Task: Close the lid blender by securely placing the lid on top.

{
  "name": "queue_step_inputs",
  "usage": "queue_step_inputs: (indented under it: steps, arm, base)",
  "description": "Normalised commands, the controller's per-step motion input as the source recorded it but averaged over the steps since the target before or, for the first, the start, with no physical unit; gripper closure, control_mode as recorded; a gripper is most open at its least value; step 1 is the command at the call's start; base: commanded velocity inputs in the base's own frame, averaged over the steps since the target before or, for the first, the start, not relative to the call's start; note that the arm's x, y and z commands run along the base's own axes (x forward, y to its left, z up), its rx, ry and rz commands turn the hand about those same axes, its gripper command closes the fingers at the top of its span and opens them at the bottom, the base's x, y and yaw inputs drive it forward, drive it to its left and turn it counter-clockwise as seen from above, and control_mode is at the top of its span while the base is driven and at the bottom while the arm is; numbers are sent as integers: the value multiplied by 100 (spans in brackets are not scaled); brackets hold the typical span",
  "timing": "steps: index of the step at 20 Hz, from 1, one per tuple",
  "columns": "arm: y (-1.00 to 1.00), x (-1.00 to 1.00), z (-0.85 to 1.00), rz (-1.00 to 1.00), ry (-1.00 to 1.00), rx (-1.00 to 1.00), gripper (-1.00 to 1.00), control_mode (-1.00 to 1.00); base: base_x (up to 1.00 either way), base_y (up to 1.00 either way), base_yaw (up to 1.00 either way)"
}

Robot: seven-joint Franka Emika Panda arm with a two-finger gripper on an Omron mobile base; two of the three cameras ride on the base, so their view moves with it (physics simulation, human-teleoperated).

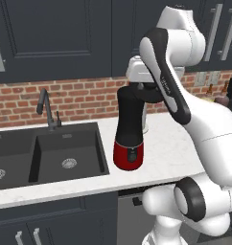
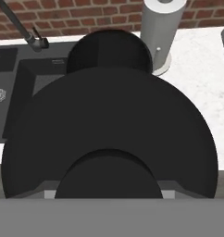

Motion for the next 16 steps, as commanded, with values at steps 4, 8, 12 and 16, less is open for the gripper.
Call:
queue_step_inputs:
  steps: [4, 8, 12, 16]
  arm:
    - [1, 23, 0, 0, 0, -4, 100, -100]
    - [0, 24, -5, 0, 0, -4, 100, -100]
    - [0, 20, -17, 0, 0, -4, 100, -100]
    - [0, 0, -20, 0, 0, -2, 100, -100]
  base:
    - [0, 0, 0]
    - [0, 0, 0]
    - [0, 0, 0]
    - [0, 0, 0]
